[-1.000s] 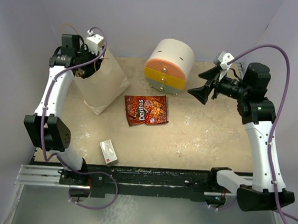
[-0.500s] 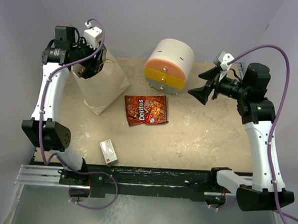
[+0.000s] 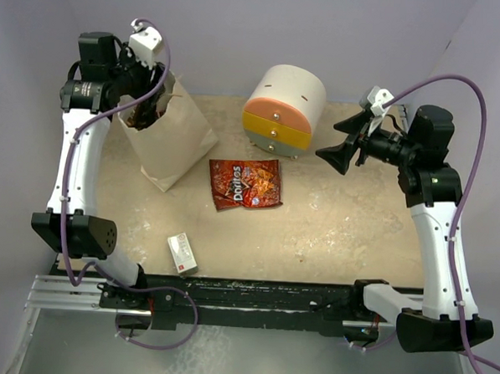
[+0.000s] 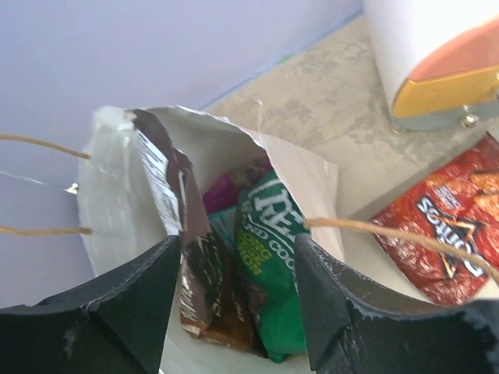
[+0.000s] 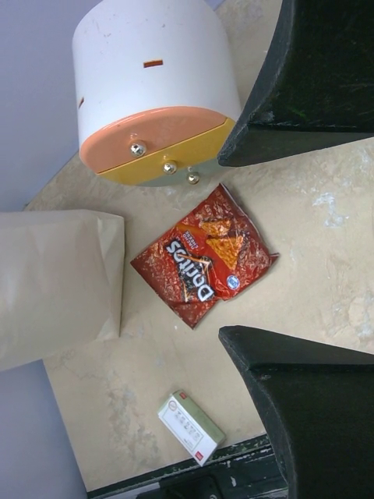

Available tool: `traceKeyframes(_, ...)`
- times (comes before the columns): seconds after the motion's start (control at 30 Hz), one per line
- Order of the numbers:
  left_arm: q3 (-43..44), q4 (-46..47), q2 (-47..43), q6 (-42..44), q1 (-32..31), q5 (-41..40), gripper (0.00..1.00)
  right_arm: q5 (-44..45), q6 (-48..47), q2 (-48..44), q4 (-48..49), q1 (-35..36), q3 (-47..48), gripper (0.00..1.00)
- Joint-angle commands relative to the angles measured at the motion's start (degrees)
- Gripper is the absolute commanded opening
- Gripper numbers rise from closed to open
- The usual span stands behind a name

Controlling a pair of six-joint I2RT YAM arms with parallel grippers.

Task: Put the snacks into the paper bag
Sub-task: Place the snack in the paper bag.

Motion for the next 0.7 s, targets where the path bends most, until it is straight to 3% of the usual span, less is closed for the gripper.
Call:
traceKeyframes(0.0,1.8,9.6,1.1,-2.8,0.5,-4.1,0.61,-2.0,1.0,-1.6,2.7,-0.4,-0.4,0.85)
traceKeyframes(0.13,2.9,12.1,3.4,-4.6,1.7,-5.7,0.55,-2.0,1.0,-1.8,2.6,-0.5,-0.6,0.85)
traceKeyframes(0.33,3.0,10.4,5.8,-6.4,3.4,-1.7,0.43,-2.1,1.0,-1.7,2.9,-0.6,-0.8,0.85)
traceKeyframes(0.67,-3.2,5.7,9.5,-9.6,4.5,7.5,0.12,-2.5,1.3,-1.7,3.0,-0.7,-1.0,0.85)
